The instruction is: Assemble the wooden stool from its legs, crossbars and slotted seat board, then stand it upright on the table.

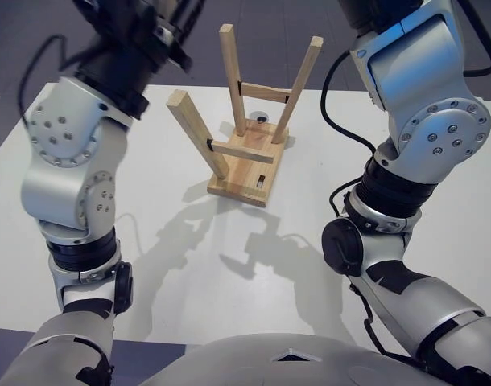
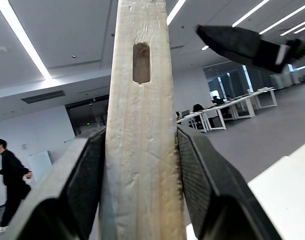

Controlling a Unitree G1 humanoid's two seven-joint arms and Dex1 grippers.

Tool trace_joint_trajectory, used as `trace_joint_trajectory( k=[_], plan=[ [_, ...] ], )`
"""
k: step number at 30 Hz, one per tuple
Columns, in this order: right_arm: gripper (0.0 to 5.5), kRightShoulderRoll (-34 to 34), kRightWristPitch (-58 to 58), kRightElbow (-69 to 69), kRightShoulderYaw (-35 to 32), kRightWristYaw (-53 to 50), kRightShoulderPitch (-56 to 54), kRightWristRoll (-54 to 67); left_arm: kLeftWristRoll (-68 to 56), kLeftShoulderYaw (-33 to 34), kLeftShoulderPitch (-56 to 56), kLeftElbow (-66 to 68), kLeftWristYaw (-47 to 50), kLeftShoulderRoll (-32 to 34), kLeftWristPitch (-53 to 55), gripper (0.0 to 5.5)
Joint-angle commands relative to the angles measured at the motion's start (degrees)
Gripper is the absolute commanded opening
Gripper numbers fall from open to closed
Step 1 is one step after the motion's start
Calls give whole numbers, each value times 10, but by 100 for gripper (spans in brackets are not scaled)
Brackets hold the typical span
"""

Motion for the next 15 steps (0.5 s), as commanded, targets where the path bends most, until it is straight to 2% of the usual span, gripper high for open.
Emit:
trace_joint_trajectory(
  k=[1,7,10,15],
  plan=[
    [540,-25,-10,33,-1,10,-12,8,21,-33,26,-8,-7,-10,-8,208],
    [540,-60,-19,97,-16,17,-1,5,25,-43,43,-31,-8,-21,-1,207],
    [540,-70,-51,143,-3,9,-44,-45,35,-46,41,-32,-4,-23,0,206],
    [540,-119,-76,145,-37,42,-82,-38,48,-49,48,-30,1,-27,-2,206]
  ],
)
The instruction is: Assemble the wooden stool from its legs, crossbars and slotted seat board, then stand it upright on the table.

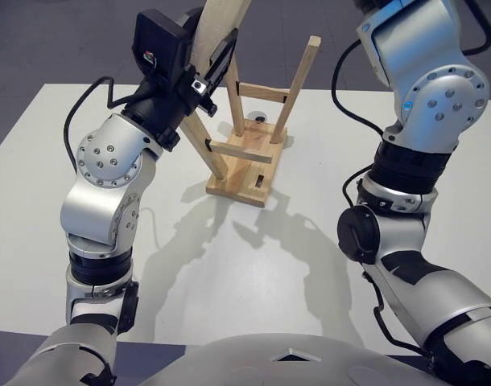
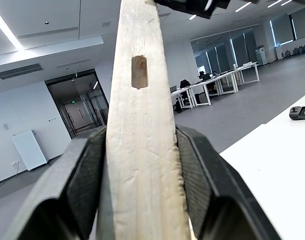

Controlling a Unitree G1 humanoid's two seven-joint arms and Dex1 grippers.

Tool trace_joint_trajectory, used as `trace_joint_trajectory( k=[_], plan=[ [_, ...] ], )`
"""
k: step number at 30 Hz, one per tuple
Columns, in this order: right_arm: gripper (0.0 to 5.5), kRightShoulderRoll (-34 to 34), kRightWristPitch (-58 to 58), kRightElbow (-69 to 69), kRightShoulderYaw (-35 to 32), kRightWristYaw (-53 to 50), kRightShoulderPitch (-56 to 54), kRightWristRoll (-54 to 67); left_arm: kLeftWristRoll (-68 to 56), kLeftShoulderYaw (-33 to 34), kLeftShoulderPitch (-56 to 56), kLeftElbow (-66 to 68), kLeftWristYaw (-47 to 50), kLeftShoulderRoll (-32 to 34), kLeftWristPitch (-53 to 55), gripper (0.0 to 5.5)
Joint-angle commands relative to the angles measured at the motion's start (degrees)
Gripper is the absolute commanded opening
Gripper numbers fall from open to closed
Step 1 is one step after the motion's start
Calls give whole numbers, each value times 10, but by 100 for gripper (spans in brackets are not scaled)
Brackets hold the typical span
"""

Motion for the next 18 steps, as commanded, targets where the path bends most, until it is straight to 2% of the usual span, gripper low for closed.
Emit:
trace_joint_trajectory(
  k=[1,7,14,18],
  plan=[
    [540,-48,-17,30,-28,13,-35,-12,14,-6,-4,-17,-1,-7,-11,206],
    [540,-46,-2,138,1,43,-37,-46,21,-11,-10,-25,-4,-15,-13,206],
    [540,-23,25,139,18,59,-6,-46,19,-18,-13,-30,-10,-23,-12,206],
    [474,-24,43,120,8,48,2,-32,29,-25,-8,-26,-14,-21,-15,206]
  ],
)
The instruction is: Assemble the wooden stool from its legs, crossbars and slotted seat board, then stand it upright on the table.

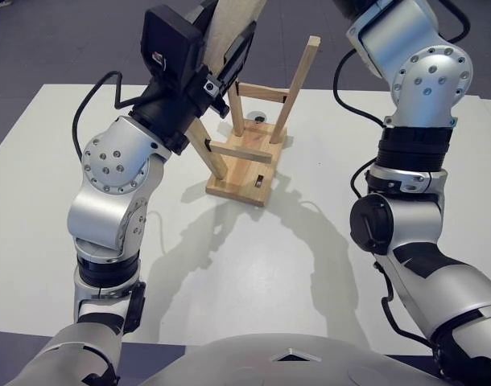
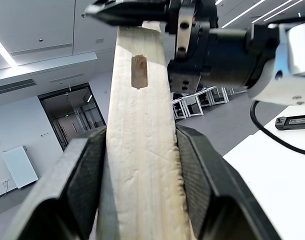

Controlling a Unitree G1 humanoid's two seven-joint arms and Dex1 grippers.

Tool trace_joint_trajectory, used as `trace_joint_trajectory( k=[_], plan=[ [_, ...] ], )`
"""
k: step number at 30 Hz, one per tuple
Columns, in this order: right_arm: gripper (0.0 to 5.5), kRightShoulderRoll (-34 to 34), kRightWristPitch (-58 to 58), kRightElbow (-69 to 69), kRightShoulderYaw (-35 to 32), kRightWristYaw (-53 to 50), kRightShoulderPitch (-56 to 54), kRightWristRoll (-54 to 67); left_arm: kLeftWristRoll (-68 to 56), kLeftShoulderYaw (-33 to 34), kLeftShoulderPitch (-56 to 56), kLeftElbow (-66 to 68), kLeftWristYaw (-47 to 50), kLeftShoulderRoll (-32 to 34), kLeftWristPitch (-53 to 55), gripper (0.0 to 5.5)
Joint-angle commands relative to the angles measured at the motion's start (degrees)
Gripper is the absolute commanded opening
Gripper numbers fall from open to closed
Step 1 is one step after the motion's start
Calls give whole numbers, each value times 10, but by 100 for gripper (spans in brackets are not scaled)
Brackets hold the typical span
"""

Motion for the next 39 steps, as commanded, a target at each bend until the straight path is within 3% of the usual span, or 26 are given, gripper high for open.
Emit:
trace_joint_trajectory(
  k=[1,24,31,35,37,39],
  plan=[
    [453,-2,25,-26,-14,-14,10,15,10,-5,-4,-1,-7,-1,-8,206],
    [113,-30,121,-95,-51,-60,18,101,60,-17,19,17,-18,2,-34,206],
    [105,-30,107,-140,-45,-63,33,111,82,-24,20,34,-11,2,-35,206],
    [101,-41,47,-126,-42,-78,34,38,70,-15,0,35,-17,0,-24,286],
    [101,-69,14,-125,-71,-83,30,18,16,38,-28,22,-22,-6,0,321],
    [101,-102,-20,-137,-112,-95,31,2,-64,138,-65,26,0,-10,31,352]
  ],
)
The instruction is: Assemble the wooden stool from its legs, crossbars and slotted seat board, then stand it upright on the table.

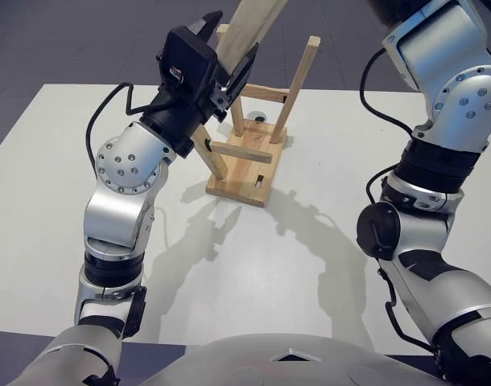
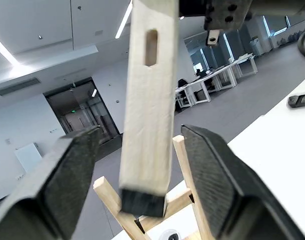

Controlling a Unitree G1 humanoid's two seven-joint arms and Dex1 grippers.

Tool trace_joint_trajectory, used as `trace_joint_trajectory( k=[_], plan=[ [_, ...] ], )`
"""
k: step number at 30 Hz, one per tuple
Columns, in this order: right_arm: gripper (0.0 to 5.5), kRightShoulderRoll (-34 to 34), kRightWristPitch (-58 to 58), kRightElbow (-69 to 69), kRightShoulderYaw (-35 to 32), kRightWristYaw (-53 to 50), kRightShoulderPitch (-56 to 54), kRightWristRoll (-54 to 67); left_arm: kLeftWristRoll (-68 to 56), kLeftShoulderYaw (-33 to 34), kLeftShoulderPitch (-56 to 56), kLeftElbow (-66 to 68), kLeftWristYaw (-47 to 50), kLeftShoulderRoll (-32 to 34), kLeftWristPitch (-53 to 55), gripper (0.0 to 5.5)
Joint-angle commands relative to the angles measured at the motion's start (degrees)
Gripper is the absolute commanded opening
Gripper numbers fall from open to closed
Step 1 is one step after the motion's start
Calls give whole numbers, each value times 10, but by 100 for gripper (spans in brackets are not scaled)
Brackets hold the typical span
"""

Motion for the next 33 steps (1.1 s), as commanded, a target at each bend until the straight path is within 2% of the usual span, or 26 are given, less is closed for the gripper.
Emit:
trace_joint_trajectory(
  k=[1,4,7,9,12,17,24,33],
  plan=[
    [101,-78,-73,-32,-80,-28,7,-41,-122,193,-80,15,42,6,56,374],
    [101,-114,-93,-90,-100,-68,81,-102,-93,308,-68,91,97,59,63,411],
    [101,-96,-87,-139,-85,-104,174,-143,-101,379,-17,169,112,75,70,464],
    [101,-56,-81,-170,-41,-122,239,-163,-55,341,44,233,102,84,50,494],
    [101,-7,-85,-199,17,-133,300,-187,-30,289,93,268,91,56,21,540],
    [101,91,-91,-187,60,-154,366,-184,-26,240,109,264,119,-13,-1,540],
    [101,183,-79,-177,22,-209,404,-101,1,146,91,265,119,-49,5,540],
    [101,226,-82,-119,-19,-270,436,-39,8,139,50,296,137,-62,-6,540]
  ],
)
